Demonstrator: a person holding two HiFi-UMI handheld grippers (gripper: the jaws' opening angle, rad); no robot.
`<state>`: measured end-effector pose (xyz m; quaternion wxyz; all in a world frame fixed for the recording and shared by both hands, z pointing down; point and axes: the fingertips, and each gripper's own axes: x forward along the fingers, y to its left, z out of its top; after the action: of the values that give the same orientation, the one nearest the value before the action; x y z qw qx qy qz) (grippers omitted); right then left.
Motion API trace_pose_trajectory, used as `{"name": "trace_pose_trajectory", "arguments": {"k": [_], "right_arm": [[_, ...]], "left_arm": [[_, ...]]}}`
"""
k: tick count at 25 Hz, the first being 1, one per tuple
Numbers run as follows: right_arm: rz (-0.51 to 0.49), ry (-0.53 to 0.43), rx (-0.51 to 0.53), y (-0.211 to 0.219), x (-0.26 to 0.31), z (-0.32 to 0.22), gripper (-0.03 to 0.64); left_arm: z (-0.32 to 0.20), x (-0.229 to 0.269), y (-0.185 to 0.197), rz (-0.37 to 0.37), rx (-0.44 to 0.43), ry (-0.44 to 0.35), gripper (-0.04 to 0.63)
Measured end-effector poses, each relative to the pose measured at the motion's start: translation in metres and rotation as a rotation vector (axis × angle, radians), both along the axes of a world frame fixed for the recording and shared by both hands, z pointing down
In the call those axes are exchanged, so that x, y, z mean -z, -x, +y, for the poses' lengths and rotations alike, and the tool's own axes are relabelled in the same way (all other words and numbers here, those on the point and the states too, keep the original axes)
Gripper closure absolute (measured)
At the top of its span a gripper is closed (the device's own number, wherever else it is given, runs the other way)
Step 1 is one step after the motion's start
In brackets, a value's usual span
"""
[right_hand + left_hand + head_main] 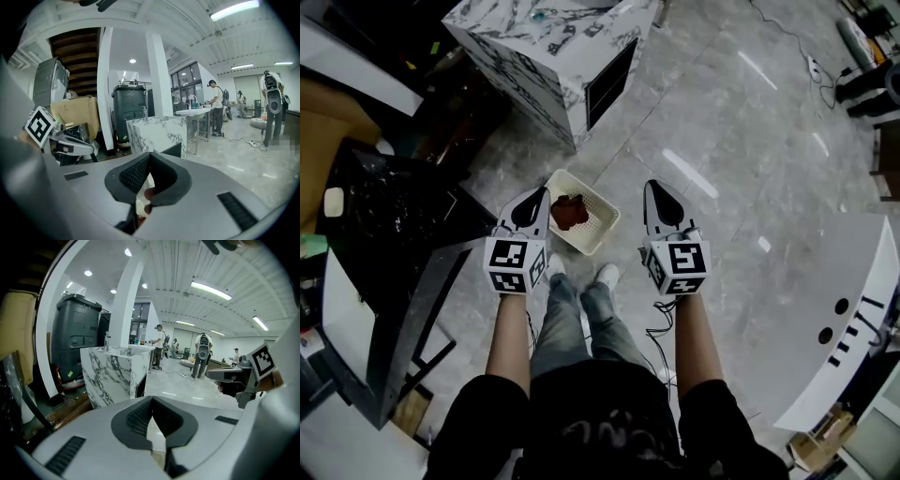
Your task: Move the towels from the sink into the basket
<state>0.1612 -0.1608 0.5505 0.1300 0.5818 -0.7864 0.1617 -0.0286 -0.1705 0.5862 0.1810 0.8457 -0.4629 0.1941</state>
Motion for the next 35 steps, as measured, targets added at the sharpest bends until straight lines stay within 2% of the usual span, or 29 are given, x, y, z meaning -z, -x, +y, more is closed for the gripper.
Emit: {"name": "trace_pose_trajectory", "arguments": {"k": [6,14,19,24,35], "right_arm": [[-0.026,-0.041,-0.042,-0.006,0.038,0.004,0.603],[-0.036,-0.111,-0.021,-0.002,0.089,0.003,0.603],[0.002,-0.128,0.002,-0.002,0.12,0.009,0.603],[-0.004,-0.194,0.001,-0.003,0.16,0.013,0.603],[-0.013,-0.26,0.006,-0.005,0.203,0.03,0.603]], "left_arm": [[0.005,0.046,0.001,0.015,0.024,-0.038,0.58],[0.007,0.102,0.008,0.043,0.069,-0.092,0.58],[0.008,0.14,0.014,0.048,0.089,-0.143,0.58],[0.01,0.179,0.017,0.046,0.099,-0.211,0.58],[0.027,0.224,0.028,0.039,0.12,-0.293,0.58]]}}
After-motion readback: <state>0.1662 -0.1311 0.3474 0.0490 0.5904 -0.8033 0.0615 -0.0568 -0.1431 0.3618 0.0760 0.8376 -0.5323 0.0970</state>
